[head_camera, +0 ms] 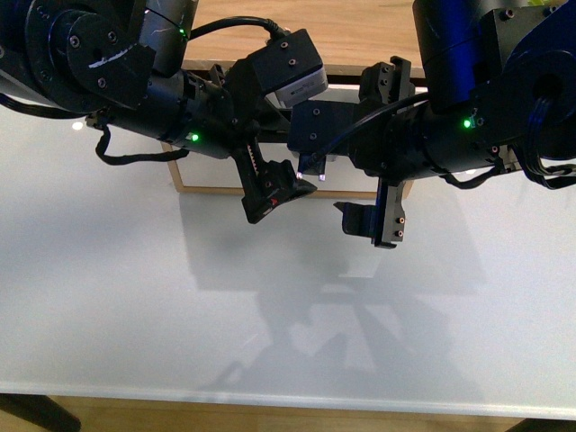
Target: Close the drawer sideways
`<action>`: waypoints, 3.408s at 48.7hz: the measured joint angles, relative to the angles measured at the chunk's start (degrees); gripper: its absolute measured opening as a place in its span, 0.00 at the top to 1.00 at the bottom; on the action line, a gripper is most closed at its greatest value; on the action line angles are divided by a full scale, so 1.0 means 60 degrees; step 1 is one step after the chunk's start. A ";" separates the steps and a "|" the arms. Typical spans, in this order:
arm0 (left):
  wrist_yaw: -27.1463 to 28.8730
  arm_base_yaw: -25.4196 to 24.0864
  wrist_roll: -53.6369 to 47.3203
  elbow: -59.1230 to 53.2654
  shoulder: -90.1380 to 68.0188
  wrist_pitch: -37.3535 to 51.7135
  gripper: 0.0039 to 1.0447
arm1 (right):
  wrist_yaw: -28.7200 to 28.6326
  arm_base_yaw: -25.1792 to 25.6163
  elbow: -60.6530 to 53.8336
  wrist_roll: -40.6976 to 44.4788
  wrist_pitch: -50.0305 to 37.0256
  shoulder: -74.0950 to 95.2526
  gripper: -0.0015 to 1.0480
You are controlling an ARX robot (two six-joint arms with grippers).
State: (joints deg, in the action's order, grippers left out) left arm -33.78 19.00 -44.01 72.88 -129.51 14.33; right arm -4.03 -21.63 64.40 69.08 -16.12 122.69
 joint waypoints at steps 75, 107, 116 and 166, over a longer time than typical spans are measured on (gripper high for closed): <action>-0.0346 -0.3450 0.5690 -0.5927 0.7155 0.3876 0.08 | 0.1013 0.0798 -0.5927 -0.6084 -0.2495 -0.7887 0.09; 0.5628 -0.3173 0.7315 -1.0429 1.0808 0.6586 0.99 | 0.1810 0.2415 -0.9890 -1.1402 -0.3989 -1.2805 0.98; 0.5632 -0.3173 0.7315 -1.1402 1.1927 0.6502 0.99 | 0.0750 0.3450 -1.0513 -1.1409 -0.3555 -1.4010 0.98; 0.5632 -0.3173 0.7315 -1.1992 1.8363 0.0841 0.99 | 0.0681 0.3577 -1.0568 -1.1420 0.0725 -1.8495 0.98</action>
State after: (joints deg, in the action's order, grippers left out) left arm 0.01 -0.03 -0.12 0.93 -19.33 19.38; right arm 0.05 -0.16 0.99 0.56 -11.77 11.73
